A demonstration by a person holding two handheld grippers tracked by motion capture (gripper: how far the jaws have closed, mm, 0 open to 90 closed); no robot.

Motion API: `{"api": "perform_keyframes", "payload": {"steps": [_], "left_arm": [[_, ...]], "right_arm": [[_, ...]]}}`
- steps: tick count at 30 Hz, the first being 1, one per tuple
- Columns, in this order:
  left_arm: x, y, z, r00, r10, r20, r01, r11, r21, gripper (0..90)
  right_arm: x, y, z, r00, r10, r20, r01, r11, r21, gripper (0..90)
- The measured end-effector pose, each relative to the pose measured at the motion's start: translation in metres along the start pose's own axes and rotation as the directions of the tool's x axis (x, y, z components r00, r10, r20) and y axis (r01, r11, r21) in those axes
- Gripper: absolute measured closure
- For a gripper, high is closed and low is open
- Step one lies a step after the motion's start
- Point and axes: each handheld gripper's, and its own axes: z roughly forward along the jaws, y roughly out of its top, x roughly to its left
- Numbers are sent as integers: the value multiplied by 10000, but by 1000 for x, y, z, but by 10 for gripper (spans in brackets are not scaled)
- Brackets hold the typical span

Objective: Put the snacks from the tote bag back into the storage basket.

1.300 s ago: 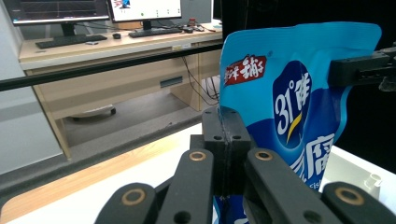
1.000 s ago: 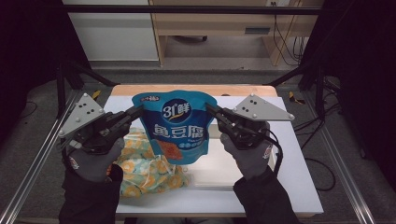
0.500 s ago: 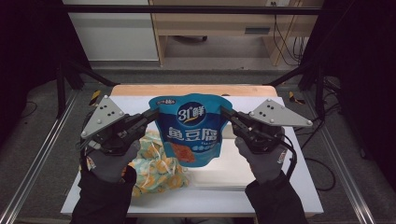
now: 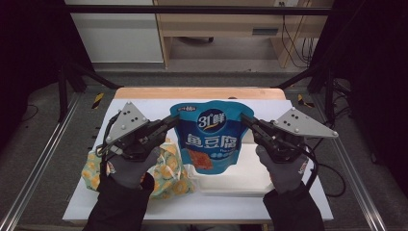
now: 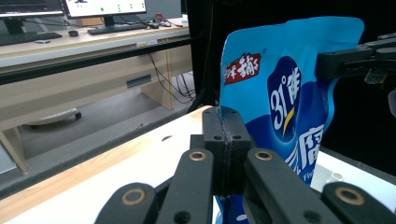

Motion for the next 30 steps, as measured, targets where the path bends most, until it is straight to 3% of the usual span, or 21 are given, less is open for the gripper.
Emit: {"api": "perform_keyframes", "payload": {"steps": [13,30], "left_arm": [[-9,-7,16,9996,99,265,-103,9998,172,900],[-11,-32,32,9987,-2,508,-34,9976,699,900]], "right_arm": [[-11,-13,-10,9995,95,295,-98,9999,96,900],[-17,-42,-7,9982,404,435,-427,9977,536,900]]}}
